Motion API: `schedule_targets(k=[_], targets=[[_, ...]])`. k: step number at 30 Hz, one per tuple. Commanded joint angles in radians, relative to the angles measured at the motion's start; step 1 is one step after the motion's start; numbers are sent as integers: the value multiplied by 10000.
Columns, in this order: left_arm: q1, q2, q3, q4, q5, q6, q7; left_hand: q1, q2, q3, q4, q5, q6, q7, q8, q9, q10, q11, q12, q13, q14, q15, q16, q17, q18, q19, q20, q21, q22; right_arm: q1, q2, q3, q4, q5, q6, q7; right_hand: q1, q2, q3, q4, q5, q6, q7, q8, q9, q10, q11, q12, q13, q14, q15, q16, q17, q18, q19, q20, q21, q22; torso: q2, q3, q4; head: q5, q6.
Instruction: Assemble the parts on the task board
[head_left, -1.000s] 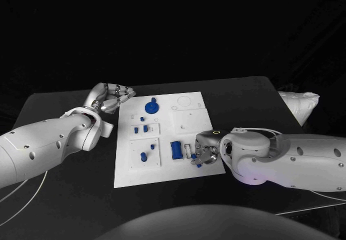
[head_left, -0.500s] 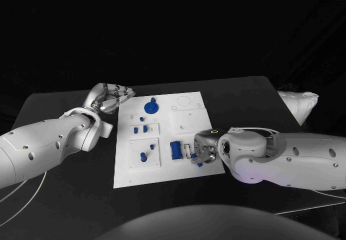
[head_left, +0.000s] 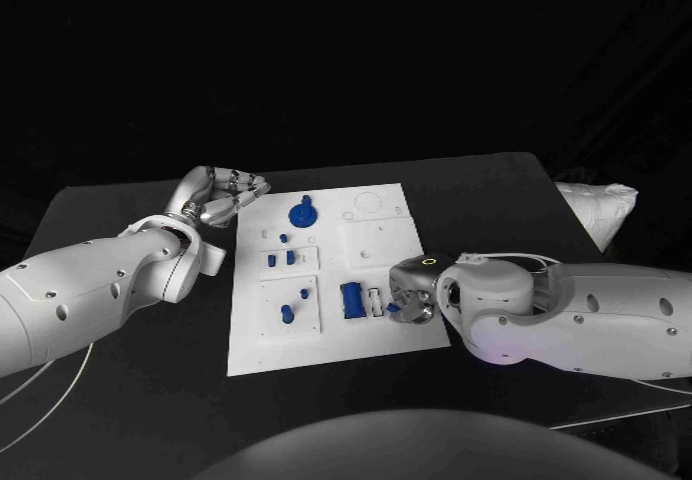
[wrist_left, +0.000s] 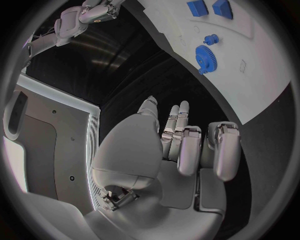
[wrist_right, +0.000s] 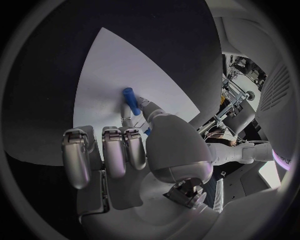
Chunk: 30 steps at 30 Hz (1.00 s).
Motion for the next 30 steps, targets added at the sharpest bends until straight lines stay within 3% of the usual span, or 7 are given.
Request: schedule_targets(k=[1, 7, 15, 30], targets=[[-1, 9, 6, 29, -34, 130, 55, -11, 87, -46, 2, 40, 96, 4, -57, -11, 1, -52, -10, -3, 813, -69, -32, 2045, 14, 779, -60, -43, 2519, -110, -56, -108, -223, -137, 151, -708, 251, 118, 409, -312, 96, 114, 36, -172, -4434, 1046, 108, 28, 2630, 1060, 92, 41, 2628, -69, 1061, 115, 45, 2632, 3, 0, -1, 13, 1], [-1, 17, 6, 25, -34, 136, 56, -11, 97, -60, 2, 40, 99, 3, -59, -11, 3, -53, -10, -3, 812, -70, -34, 2042, 15, 778, -61, -44, 2518, -111, -98, -108, -417, 68, -495, -448, 260, 89, 801, -514, 174, 350, 111, -589, -4933, 1046, 194, 28, 2630, 1060, 197, 41, 2628, -69, 1061, 188, 45, 2632, -2, -1, -3, 20, 1], [-2, 19, 6, 27, -34, 138, 48, -11, 97, -60, 2, 40, 99, 3, -59, -11, 3, -53, -10, -3, 812, -70, -34, 2042, 15, 778, -61, -44, 2518, -111, -164, -107, -655, 705, -1295, -87, 229, 24, 1074, -677, 142, 615, -18, -907, -5419, 1046, 107, 28, 2630, 1060, 133, 41, 2628, -69, 1061, 172, 45, 2632, 9, -1, 1, 39, 1], [-2, 48, 6, 18, -34, 149, 39, -11, 97, -60, 2, 40, 99, 3, -59, -11, 3, -53, -10, -3, 812, -70, -34, 2042, 15, 778, -61, -44, 2518, -97, -338, -103, -827, 2562, -1801, 416, 173, -26, 1213, -775, -22, 655, -292, -1271, -5942, 1046, -137, 28, 2630, 1060, -55, 41, 2628, -69, 1061, 89, 45, 2632, 3, 1, 4, 97, 1]])
